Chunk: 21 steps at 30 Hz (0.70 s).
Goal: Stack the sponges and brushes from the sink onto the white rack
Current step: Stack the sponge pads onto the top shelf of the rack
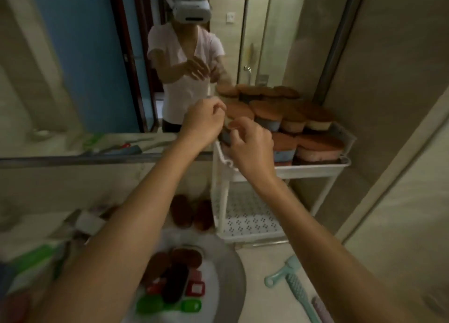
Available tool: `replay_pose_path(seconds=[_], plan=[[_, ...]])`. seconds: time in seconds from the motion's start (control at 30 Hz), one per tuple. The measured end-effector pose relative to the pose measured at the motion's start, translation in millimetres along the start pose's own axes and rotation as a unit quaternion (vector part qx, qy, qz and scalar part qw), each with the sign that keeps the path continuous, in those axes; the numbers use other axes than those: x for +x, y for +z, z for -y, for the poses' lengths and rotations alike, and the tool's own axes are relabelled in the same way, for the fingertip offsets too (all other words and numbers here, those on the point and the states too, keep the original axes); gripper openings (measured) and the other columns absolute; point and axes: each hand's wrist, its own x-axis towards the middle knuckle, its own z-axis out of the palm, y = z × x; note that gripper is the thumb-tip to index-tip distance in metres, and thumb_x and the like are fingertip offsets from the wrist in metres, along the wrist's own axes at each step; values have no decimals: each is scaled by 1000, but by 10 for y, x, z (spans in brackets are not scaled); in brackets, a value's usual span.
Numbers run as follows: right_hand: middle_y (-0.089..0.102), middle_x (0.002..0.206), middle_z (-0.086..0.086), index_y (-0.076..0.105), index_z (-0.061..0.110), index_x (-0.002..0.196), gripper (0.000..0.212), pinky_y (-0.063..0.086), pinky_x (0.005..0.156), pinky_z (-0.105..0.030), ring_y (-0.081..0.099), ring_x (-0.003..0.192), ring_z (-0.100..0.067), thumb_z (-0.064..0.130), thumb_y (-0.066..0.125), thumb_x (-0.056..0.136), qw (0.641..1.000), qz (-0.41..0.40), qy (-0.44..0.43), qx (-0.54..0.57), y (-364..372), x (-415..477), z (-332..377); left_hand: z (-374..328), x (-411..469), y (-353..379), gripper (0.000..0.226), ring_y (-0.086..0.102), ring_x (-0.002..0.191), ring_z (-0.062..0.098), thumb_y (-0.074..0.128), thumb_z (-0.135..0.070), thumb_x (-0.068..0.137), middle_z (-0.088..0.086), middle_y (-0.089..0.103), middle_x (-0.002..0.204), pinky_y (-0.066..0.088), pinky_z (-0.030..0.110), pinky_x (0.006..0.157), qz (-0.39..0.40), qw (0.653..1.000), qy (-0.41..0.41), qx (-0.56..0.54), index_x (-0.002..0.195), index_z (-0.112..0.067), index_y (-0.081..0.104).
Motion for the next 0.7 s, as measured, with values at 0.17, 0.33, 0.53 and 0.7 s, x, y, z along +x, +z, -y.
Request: replay_pose_path(seconds=[0.17,0.33,0.53,0.7], plan=[[71,101,-12,66,6,107,25,46,80,-29,64,93,-25,7,48,89,982,163,64,66,791,-917,15,934,-866,-74,24,57,87,16,41,-10,93,6,66,99,42,28,75,-25,992,-126,9,101,-11,64],[68,103,-20,67,-1,101,25,48,87,-37,63,98,-33,9,47,91,898,374,230,33,1609,-1731,-540,1975,-1705,320,25,60,101,29,41,-12,94,15,67,105,45,35,86,124,948,-284,73,97,-8,65],[54,129,-15,40,2,133,51,44,96,-34,55,116,-30,29,52,91,759,468,451,-46,2163,-2329,-1094,2895,-2358,706,29,59,108,32,40,-12,94,14,66,115,45,34,90,236,885,-391,90,106,-5,66],[53,129,-17,33,-1,134,65,46,93,-32,55,116,-31,29,63,85,753,404,519,-16,2506,-2491,-1185,3398,-2450,849,25,59,108,34,45,-1,88,18,66,113,47,39,90,241,891,-367,118,104,-2,64]])
